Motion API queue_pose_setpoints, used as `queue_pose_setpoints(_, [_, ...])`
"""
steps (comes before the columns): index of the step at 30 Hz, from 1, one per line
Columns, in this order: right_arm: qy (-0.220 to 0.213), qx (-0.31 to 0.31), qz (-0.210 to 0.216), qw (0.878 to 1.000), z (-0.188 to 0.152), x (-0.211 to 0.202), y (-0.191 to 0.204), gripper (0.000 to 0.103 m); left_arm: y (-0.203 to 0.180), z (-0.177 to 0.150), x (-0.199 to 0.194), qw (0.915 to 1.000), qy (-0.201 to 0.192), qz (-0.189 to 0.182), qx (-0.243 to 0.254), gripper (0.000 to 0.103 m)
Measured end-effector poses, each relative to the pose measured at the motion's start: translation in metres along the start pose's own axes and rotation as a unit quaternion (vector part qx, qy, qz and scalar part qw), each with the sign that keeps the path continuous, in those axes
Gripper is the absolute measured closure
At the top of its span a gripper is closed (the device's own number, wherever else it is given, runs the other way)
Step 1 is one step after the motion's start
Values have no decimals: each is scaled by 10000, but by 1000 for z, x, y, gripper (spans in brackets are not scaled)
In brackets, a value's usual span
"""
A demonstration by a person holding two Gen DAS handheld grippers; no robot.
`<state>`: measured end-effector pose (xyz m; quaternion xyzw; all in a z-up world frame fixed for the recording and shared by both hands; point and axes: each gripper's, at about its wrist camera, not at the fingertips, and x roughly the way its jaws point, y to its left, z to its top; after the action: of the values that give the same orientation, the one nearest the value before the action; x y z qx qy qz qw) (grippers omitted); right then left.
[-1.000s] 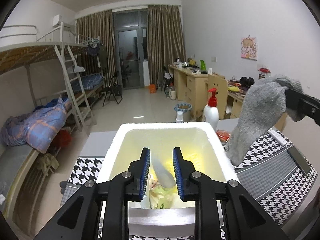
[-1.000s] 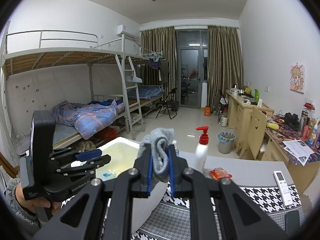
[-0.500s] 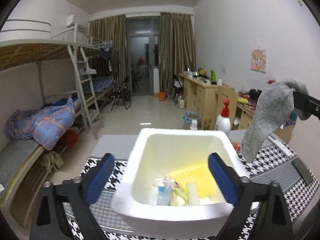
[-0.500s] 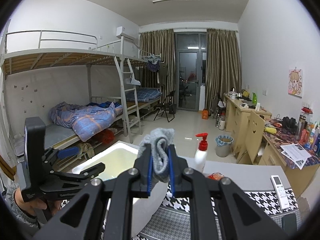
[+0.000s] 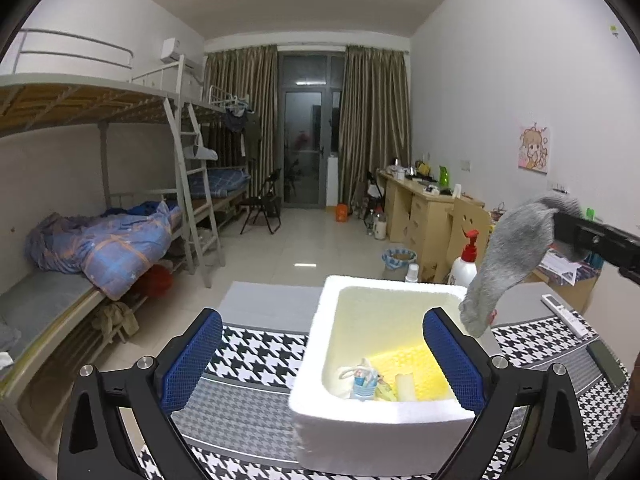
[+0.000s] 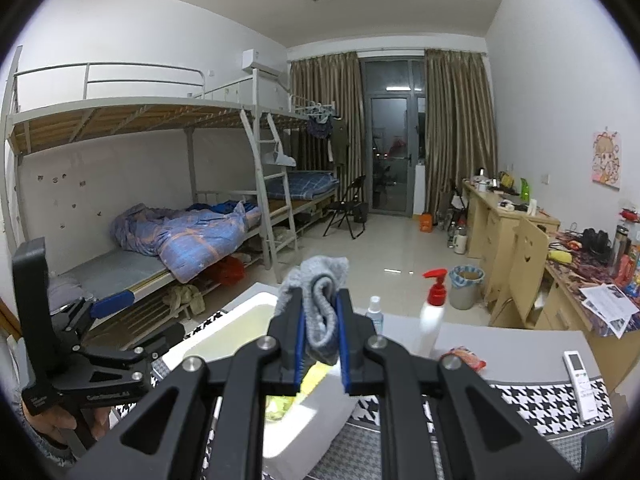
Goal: Organize soft objects
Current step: 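Open the left tool to drop the white stick into the foam box, then lower the grey sock into the foam box and open the right tool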
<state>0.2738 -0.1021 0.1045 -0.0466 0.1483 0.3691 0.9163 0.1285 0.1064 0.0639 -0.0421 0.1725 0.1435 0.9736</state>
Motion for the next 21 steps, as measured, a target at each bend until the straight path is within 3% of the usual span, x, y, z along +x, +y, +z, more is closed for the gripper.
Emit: queue_pose_setpoints(21, [459, -99, 249, 9986, -7, 35, 30, 86, 26, -15, -7, 9996, -79, 277, 21, 1])
